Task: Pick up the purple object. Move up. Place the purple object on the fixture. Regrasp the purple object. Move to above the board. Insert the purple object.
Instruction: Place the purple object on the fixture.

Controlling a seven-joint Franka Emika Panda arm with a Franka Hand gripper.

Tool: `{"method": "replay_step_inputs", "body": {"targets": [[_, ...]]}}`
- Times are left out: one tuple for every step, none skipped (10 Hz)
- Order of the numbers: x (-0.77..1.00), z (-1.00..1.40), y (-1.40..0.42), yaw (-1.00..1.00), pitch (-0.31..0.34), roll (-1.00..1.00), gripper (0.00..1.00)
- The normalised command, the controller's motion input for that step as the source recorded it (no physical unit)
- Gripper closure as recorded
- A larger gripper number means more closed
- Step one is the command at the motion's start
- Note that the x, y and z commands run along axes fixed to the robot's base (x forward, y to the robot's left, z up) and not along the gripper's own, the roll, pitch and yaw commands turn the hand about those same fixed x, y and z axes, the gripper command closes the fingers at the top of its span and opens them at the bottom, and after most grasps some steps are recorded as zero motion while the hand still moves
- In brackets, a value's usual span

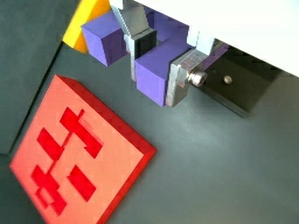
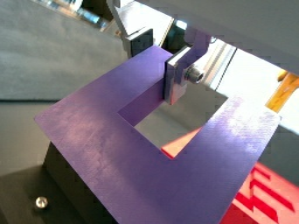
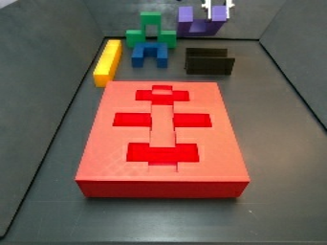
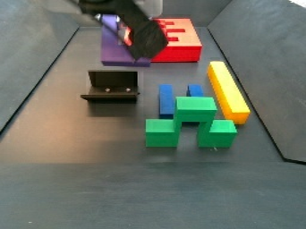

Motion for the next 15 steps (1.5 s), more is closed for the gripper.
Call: {"method": "replay_step_inputs", "body": {"targets": [[0.62, -0.15, 0.37, -0.23, -0.163, -0.63, 1.00], [0.54, -0.14, 0.29, -0.16, -0.071, -0.48, 1.00], [0.51, -0.25, 0.03, -0.02, 0.000, -0.16, 1.00], [0.59, -0.27, -0.05, 0.00, 0.189, 0.13, 1.00], [0.61, -0.23, -0.16, 0.07, 0.340, 0.40, 1.00], [0.57, -0.24, -0.12, 0.14, 0.369, 0.45, 1.00], [0.55, -0.21, -0.08, 0.13, 0.311, 0.35, 1.00], [0.58, -0.20, -0.06, 0.09, 0.249, 0.28, 1.00], [0.55, -0.25, -0.05, 0.06, 0.163, 0.21, 1.00], [0.42, -0.38, -0.01, 0.01, 0.000, 0.12, 1.00], [0.30, -0.41, 0.00, 0.00, -0.051, -0.09, 1.00], [0.18, -0.19, 0.14, -0.03, -0.280, -0.68, 1.00], [0.09, -0.06, 0.24, -0.07, -0.409, -0.91, 1.00], [0.00, 0.00, 0.24, -0.08, -0.497, -0.96, 1.00], [0.00, 0.00, 0.15, -0.07, -0.294, -0.52, 1.00]]}}
